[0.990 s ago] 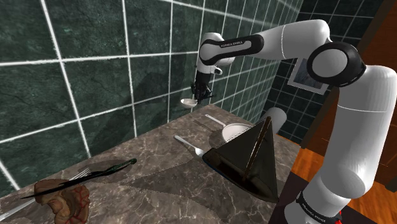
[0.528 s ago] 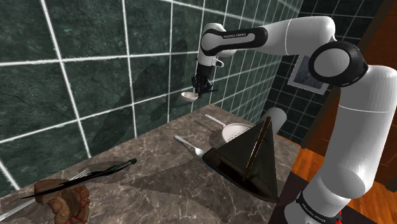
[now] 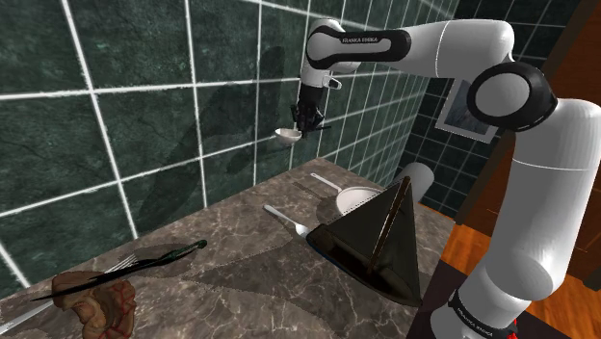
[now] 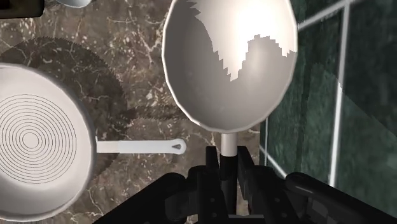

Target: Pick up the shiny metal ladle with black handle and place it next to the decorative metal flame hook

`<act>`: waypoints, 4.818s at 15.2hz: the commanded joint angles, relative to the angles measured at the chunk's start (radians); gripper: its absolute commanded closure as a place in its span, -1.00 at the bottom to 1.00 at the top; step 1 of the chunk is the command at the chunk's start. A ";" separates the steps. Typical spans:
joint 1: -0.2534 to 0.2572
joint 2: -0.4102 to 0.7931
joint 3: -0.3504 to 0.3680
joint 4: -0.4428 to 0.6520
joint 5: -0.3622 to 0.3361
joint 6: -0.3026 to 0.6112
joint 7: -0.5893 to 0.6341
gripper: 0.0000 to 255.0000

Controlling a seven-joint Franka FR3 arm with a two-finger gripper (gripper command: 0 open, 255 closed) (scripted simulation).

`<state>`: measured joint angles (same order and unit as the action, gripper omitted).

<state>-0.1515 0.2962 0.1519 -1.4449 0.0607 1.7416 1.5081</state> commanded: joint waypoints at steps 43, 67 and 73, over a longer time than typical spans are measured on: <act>0.416 -0.302 0.437 -0.454 0.013 0.233 0.843 1.00; 0.432 -0.179 0.438 -0.662 -0.062 0.544 0.882 1.00; 0.441 -0.129 0.431 -0.693 -0.100 0.619 0.905 1.00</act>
<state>0.2866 0.1590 0.5836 -2.1336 -0.0320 2.3476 2.4071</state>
